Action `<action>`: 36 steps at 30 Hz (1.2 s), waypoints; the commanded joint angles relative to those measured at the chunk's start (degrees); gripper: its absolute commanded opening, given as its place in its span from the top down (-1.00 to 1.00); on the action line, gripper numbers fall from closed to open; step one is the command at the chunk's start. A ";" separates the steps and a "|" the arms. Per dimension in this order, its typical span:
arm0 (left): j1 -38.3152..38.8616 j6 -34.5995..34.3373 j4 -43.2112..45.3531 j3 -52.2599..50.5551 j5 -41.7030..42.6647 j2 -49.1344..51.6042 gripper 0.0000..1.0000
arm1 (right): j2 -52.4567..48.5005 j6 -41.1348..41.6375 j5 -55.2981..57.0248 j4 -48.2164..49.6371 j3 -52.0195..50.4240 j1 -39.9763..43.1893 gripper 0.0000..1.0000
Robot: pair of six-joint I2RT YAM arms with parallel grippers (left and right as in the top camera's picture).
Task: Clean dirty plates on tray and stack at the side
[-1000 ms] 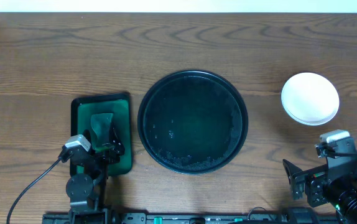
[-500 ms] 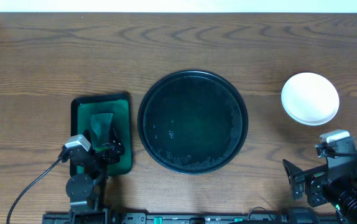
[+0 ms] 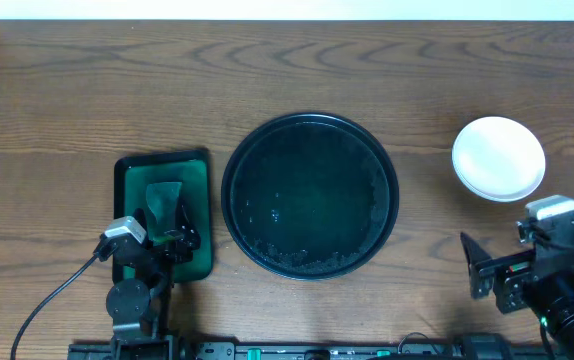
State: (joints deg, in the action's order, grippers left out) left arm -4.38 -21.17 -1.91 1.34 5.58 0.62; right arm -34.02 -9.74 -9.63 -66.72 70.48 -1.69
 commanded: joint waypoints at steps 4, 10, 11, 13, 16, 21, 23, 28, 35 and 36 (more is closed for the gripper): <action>0.24 0.55 -1.75 -1.11 -0.28 -0.39 -0.70 | 11.39 -0.61 -4.09 14.08 -14.78 -0.87 -0.98; 0.24 0.55 -1.75 -1.11 -0.28 -0.39 -0.70 | 24.37 -0.50 -11.52 38.53 -37.81 -0.87 -0.99; 0.24 0.55 -1.75 -1.11 -0.28 -0.39 -0.70 | 25.75 0.24 -12.33 42.80 -41.13 -0.87 -0.98; 0.24 0.55 -1.75 -1.11 -0.28 -0.39 -0.70 | 28.20 4.59 -12.48 52.81 -47.91 -0.87 -0.98; 0.24 0.55 -1.75 -1.11 -0.28 -0.39 -0.70 | 30.47 9.38 -12.31 66.53 -55.91 -0.87 -0.96; 0.24 0.55 -1.75 -1.11 -0.28 -0.39 -0.70 | 32.81 15.82 -9.29 82.71 -65.07 -0.87 -0.99; 0.24 0.55 -1.75 -1.11 -0.28 -0.39 -0.70 | 33.40 17.18 -8.24 86.58 -67.38 -0.87 -0.99; 0.24 0.55 -1.75 -1.11 -0.28 -0.39 -0.70 | 33.75 17.90 -6.86 91.43 -70.23 -0.87 -0.99; 0.24 0.55 -1.75 -1.11 -0.28 -0.39 -0.70 | 33.75 17.86 -3.89 89.33 -70.20 -0.87 -0.99; 0.24 0.55 -1.75 -1.11 -0.28 -0.39 -0.70 | 33.75 17.86 -3.87 87.95 -70.20 -0.87 -0.99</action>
State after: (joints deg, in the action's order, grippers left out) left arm -4.38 -20.97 -1.91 1.34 5.37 0.62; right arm -0.82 7.11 -15.68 22.59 0.45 -1.69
